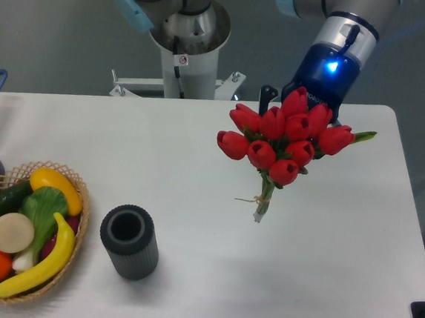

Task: Place the flowers on the table
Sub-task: 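Hold the red tulip bouquet by the stems in the gripper, raised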

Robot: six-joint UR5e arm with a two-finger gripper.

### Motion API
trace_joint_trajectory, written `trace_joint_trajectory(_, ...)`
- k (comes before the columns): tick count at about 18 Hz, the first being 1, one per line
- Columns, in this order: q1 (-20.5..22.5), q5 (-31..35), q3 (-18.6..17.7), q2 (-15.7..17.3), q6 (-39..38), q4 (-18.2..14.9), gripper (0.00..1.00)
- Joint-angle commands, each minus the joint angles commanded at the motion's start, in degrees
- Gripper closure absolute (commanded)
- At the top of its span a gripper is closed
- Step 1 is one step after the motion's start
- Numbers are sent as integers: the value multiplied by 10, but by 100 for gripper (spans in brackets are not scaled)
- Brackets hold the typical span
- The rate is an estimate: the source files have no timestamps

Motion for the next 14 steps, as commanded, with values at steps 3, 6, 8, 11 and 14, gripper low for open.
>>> trace_joint_trajectory(3, -1, 0, -3, 3, 4, -1, 58)
trace_joint_trajectory(6, 0, 1, -4, 4, 4, -1, 58)
trace_joint_trajectory(8, 1, 4, -4, 6, 2, -2, 58)
trace_joint_trajectory(11, -2, 16, -4, 13, 0, -4, 58)
trace_joint_trajectory(14, -2, 39, -8, 23, 0, -4, 58)
